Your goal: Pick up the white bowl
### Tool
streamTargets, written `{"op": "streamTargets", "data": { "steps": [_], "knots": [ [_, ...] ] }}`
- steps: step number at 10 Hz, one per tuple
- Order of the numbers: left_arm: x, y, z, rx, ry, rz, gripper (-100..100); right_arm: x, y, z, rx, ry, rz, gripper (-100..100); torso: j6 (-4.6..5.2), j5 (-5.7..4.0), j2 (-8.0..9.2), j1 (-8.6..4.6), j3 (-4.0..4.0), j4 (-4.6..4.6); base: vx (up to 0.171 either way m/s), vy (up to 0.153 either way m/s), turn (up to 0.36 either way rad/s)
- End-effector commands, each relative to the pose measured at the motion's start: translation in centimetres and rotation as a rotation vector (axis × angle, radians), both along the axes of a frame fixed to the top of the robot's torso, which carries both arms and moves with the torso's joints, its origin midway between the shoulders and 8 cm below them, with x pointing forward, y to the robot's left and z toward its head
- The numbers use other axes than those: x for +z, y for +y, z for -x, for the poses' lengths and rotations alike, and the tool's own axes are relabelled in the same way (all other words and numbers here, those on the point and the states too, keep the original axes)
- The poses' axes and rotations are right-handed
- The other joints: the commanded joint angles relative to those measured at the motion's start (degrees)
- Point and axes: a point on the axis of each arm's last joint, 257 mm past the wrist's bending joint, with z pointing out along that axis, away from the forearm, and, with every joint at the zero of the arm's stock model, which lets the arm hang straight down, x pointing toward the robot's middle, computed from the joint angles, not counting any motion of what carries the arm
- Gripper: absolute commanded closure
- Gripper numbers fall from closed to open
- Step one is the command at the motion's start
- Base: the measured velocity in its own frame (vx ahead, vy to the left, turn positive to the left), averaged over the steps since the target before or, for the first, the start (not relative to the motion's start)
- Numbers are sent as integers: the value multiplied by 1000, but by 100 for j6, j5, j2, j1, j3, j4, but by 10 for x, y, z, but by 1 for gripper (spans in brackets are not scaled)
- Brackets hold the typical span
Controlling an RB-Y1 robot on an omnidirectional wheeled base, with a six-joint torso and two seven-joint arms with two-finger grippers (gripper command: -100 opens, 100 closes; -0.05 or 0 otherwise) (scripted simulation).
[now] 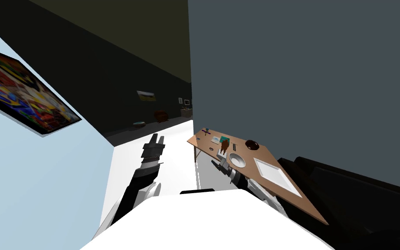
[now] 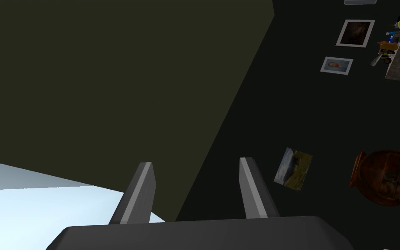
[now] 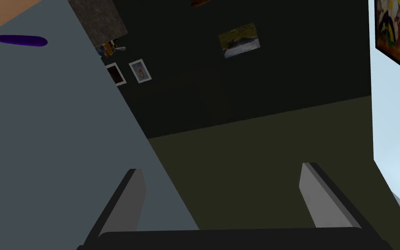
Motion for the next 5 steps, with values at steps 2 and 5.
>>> {"op": "streamTargets", "data": {
  "steps": [2,5],
  "knots": [
    [0,0,0,0,0,0,0,-33,-14,2,20,17,139,-100,-1,1,-1,2,-1,0,22,41,4],
    [0,0,0,0,0,0,0,-75,-39,4,61,27,356,-100,1,0,5,0,3,1,13,38,2]
  ]
}}
